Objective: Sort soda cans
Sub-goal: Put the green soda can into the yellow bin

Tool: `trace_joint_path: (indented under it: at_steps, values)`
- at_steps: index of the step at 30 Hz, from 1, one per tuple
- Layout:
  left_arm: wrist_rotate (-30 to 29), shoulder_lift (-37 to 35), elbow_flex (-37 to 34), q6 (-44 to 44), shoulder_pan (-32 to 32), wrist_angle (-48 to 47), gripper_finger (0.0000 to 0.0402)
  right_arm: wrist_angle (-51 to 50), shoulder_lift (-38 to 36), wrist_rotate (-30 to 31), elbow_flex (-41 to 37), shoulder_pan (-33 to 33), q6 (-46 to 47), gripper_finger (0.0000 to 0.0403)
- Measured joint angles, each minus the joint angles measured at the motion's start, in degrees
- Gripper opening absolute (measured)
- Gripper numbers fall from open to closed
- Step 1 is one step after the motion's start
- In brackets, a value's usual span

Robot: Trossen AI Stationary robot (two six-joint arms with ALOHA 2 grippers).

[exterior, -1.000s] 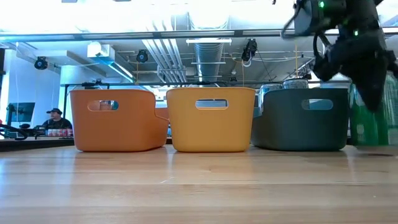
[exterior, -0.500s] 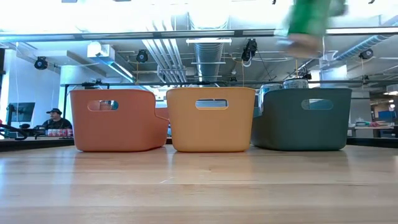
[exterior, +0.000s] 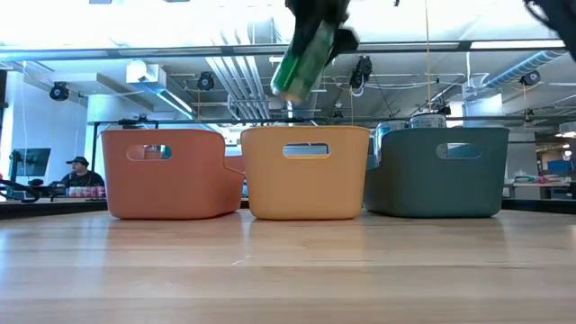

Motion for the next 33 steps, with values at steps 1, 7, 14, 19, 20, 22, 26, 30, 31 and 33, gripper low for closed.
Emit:
trace_joint_path:
  at_steps: [1, 7, 14, 19, 20, 22, 26, 30, 31, 33]
  values:
    - [-1.02, -0.08, 0.00, -1.70, 0.00, -2.72, 0.0278, -0.49, 1.94, -0.14, 1.66, -1.47, -1.57, 0.0307]
    - [-2.31, -1.01, 0.00, -10.62, -0.60, -11.28, 0.0278, -4.55, 12.32, 0.24, 7.27, -8.28, -7.36, 0.0306]
    - [-5.27, -0.51, -0.01, -14.83, -0.73, -17.90, 0.0278, -5.53, 18.07, 2.04, 7.51, -11.07, -21.51, 0.0310]
    - [-5.39, 0.33, -1.20, -16.47, -0.76, -17.78, 0.0278, -5.60, 21.16, 2.24, 7.29, -11.90, -27.68, 0.0305]
    - [-5.41, 0.44, -1.65, -17.12, -0.76, -17.43, 0.0278, -5.52, 21.61, 2.26, 7.29, -11.97, -28.41, 0.0305]
    - [-5.40, 0.55, -2.60, -18.16, -0.76, -16.81, 0.0278, -5.82, 22.56, 2.45, 7.36, -12.20, -29.53, 0.0306]
    - [-5.41, 0.48, -4.42, -20.82, -0.76, -15.97, 0.0278, -6.27, 25.05, 2.95, 7.27, -12.91, -29.81, 0.0314]
    - [-5.50, 0.57, -4.63, -22.82, -0.76, -14.32, 0.0278, -6.74, 25.57, 3.14, 7.27, -13.54, -30.43, 0.0312]
    - [-5.48, 0.54, -4.62, -22.84, -0.76, -13.80, 0.0278, -6.84, 25.63, 3.16, 7.34, -13.68, -30.63, 0.0311]
    - [-5.45, 0.41, -4.63, -22.84, -0.76, -12.68, 0.0278, -7.20, 25.96, 3.20, 7.34, -14.05, -30.90, 0.0309]
